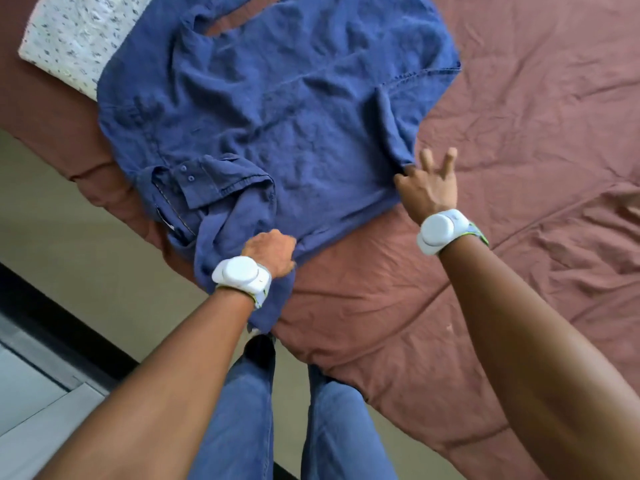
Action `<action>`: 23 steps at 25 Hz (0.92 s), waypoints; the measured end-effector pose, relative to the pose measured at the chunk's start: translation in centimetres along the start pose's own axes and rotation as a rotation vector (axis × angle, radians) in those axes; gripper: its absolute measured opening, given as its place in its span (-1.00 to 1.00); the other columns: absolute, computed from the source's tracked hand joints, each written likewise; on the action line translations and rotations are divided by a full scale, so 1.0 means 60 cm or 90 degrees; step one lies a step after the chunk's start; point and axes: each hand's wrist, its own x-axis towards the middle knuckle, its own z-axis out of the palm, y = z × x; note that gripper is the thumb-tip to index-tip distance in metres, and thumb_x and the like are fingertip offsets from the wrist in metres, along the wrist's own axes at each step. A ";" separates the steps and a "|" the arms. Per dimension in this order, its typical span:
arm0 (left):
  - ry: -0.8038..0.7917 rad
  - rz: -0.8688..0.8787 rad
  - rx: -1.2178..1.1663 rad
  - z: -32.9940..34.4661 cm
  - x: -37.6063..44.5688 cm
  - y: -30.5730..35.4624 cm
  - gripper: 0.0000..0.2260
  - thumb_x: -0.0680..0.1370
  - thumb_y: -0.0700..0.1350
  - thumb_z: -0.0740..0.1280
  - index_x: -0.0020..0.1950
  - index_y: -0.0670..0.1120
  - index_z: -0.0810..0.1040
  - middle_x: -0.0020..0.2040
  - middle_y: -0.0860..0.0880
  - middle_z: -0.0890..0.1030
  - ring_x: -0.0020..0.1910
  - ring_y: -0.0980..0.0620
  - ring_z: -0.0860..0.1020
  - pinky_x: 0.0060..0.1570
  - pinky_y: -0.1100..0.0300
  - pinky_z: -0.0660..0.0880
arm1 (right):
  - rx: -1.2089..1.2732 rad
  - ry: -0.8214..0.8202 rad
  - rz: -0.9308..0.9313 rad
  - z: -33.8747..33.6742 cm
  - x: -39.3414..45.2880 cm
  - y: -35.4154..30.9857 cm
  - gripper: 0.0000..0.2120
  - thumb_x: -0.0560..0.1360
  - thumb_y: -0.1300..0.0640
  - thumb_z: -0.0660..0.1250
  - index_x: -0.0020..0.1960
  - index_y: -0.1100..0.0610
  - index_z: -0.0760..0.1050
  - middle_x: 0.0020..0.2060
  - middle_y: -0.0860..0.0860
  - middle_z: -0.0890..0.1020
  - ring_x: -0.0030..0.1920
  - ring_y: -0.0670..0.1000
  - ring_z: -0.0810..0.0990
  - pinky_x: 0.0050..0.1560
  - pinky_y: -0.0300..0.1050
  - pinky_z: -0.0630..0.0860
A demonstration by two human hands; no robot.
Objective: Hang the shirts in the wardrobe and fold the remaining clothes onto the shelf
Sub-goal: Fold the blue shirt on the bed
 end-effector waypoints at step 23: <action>-0.239 0.124 -0.384 -0.026 0.032 -0.124 -0.70 0.52 0.14 0.36 -0.12 -0.10 0.64 -0.24 0.04 0.61 -0.22 0.12 0.53 -0.10 0.22 0.42 | 1.404 0.048 0.826 0.023 0.062 0.040 -0.91 0.50 0.28 0.32 -0.07 0.16 0.41 -0.32 0.06 0.43 -0.42 -0.04 0.40 -0.49 -0.28 0.41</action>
